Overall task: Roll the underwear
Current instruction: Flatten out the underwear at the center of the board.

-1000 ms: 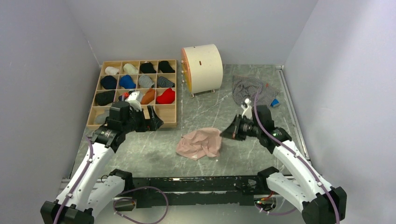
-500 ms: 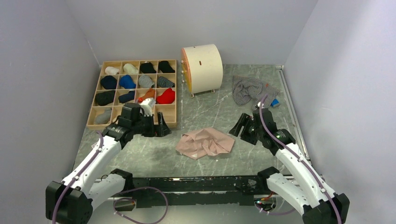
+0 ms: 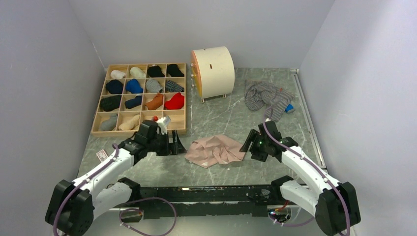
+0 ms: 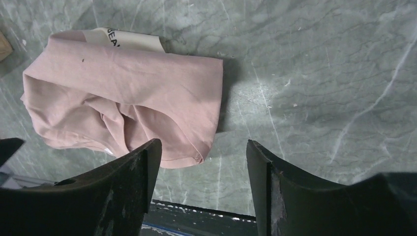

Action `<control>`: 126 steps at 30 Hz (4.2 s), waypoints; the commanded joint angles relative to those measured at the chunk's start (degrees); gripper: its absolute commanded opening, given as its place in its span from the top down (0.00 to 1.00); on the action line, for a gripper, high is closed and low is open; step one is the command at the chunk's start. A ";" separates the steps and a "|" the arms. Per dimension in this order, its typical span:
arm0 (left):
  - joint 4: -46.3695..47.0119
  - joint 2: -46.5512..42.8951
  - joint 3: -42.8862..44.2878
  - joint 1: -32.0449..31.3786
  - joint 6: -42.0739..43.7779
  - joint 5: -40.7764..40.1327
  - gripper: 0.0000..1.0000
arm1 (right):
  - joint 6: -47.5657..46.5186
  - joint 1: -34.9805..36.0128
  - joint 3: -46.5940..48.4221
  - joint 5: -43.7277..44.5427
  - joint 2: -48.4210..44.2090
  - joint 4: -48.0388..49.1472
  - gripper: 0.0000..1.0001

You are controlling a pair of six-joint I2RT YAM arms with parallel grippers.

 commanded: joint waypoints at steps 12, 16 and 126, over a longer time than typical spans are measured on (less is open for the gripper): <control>23.02 9.26 -6.95 -9.83 -12.87 -0.92 0.22 | 1.05 -0.26 -4.27 -9.06 2.91 10.78 0.51; 26.32 13.22 -7.10 -10.87 -13.44 -0.79 0.30 | 1.66 -0.38 -5.44 -11.60 6.50 14.87 0.54; 4.00 44.92 36.05 -20.66 9.51 -19.40 0.17 | -22.14 -5.74 32.16 15.16 19.59 -9.02 1.00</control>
